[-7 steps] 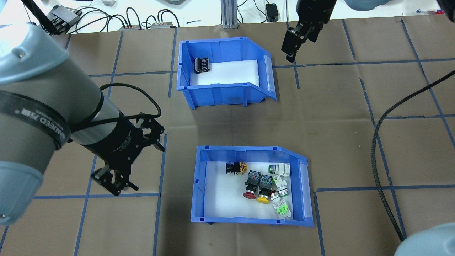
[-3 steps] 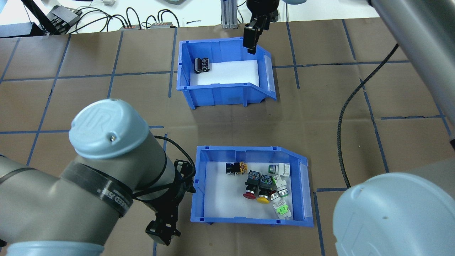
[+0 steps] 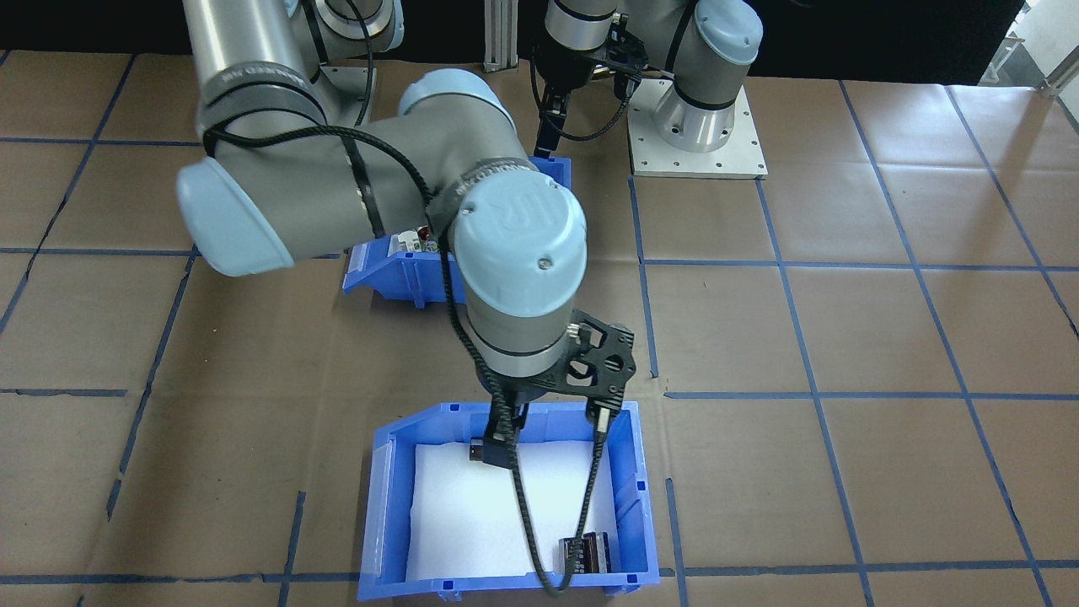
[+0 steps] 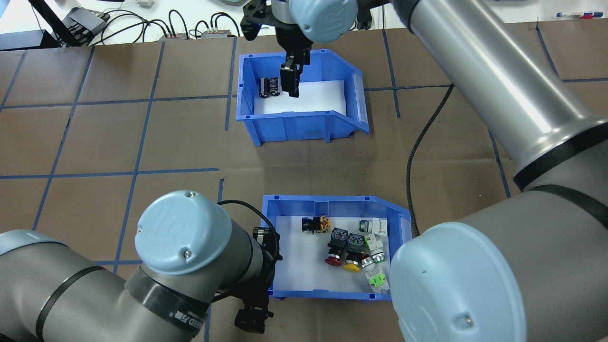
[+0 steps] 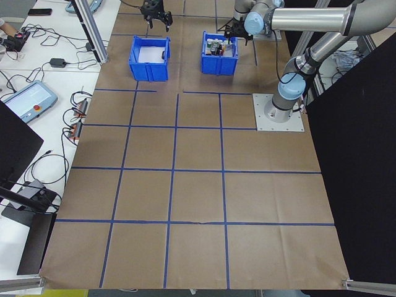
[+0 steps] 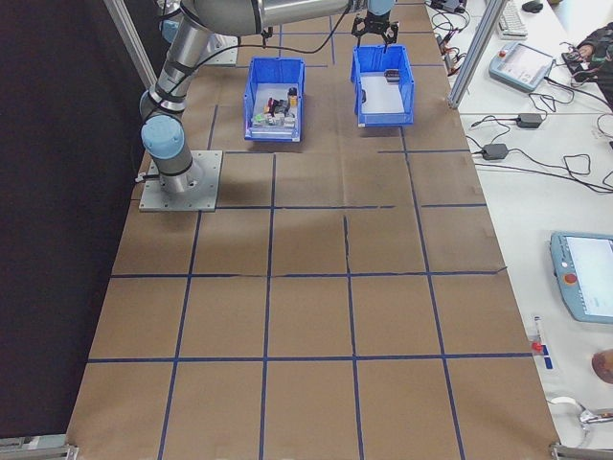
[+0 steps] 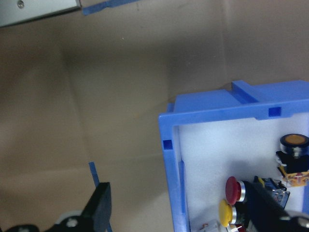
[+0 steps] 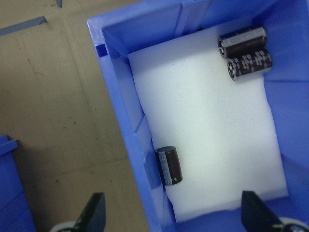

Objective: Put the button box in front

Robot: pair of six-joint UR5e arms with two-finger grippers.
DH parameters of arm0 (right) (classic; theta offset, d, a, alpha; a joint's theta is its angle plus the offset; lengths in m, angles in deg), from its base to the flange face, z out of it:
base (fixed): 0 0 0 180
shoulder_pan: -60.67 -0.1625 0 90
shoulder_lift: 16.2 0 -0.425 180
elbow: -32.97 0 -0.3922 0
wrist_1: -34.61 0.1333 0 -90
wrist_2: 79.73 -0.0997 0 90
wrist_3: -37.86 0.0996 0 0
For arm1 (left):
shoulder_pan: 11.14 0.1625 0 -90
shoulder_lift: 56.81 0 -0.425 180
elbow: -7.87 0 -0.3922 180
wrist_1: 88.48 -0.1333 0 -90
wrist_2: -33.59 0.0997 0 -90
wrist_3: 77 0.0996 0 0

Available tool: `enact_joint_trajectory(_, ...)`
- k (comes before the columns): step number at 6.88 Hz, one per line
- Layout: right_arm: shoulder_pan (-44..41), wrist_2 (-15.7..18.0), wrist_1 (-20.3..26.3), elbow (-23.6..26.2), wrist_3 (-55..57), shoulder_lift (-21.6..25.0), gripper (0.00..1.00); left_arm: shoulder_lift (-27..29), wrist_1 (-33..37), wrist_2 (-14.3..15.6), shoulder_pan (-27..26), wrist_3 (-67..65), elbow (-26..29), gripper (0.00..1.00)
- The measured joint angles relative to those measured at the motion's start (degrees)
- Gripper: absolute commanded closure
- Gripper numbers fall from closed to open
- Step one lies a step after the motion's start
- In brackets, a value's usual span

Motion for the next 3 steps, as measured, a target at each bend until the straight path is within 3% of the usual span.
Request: enact_joint_trajectory(3,-4.3,3.6,-4.3,1.7,-1.6,-4.7,0.0,3.6,-7.8,-4.4,-2.6,-6.5,-1.6,0.0)
